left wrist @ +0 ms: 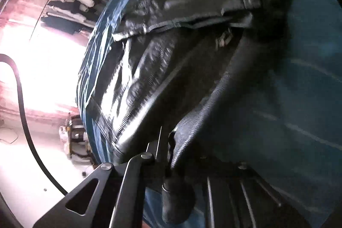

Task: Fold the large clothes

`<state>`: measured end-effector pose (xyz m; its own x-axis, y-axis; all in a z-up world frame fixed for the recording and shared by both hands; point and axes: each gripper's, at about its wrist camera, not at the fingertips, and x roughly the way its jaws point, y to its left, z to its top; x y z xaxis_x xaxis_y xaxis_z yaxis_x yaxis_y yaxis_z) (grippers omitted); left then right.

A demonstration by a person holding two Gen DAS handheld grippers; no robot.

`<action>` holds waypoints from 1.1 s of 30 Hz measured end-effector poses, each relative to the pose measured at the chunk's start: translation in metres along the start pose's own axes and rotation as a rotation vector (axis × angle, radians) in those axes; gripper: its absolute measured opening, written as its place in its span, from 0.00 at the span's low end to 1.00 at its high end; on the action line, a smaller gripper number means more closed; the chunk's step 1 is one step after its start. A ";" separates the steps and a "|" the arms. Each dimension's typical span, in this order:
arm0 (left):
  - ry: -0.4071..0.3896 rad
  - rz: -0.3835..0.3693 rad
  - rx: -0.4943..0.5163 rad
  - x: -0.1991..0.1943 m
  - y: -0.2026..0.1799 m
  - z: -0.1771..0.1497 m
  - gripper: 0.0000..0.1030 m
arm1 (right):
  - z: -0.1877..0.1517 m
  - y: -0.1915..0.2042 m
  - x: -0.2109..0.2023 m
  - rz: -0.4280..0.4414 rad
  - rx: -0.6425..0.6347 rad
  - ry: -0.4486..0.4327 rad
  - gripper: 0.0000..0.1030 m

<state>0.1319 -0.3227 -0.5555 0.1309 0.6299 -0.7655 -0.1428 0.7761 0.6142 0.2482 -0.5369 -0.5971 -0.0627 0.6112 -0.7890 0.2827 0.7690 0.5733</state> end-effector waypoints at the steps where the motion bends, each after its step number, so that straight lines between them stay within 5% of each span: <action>1: -0.007 -0.018 -0.004 -0.002 0.006 0.001 0.07 | 0.009 0.006 0.007 0.070 0.001 0.001 0.84; 7: -0.047 -0.097 0.027 -0.006 0.033 0.007 0.07 | 0.063 0.045 0.075 0.330 0.109 0.017 0.81; 8: -0.042 -0.127 0.028 -0.004 0.040 0.008 0.07 | 0.066 0.053 0.088 0.339 0.129 0.007 0.69; 9: -0.042 -0.143 0.036 -0.006 0.041 0.009 0.07 | 0.068 0.062 0.095 0.335 0.143 -0.010 0.27; 12: -0.040 -0.228 0.038 -0.009 0.062 0.012 0.07 | 0.055 0.108 0.114 0.275 0.157 -0.065 0.24; 20: 0.019 -0.562 -0.100 0.008 0.188 0.028 0.13 | 0.010 0.233 0.009 0.163 0.006 -0.152 0.23; 22: 0.035 -0.602 -0.144 0.024 0.222 0.037 0.13 | 0.012 0.278 0.011 0.123 -0.038 -0.153 0.23; 30: 0.150 -0.729 -0.365 0.135 0.313 0.056 0.18 | 0.031 0.451 0.142 -0.192 -0.202 -0.076 0.24; 32: 0.195 -0.729 -0.431 0.168 0.325 0.052 0.36 | 0.036 0.466 0.179 -0.273 -0.225 -0.039 0.30; 33: 0.208 -0.704 -0.449 0.183 0.330 0.049 0.56 | 0.042 0.472 0.202 -0.311 -0.221 -0.018 0.37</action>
<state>0.1571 0.0504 -0.4832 0.1588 -0.0460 -0.9862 -0.4764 0.8714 -0.1173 0.4087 -0.0583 -0.4951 -0.0954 0.3401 -0.9356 0.0390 0.9404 0.3378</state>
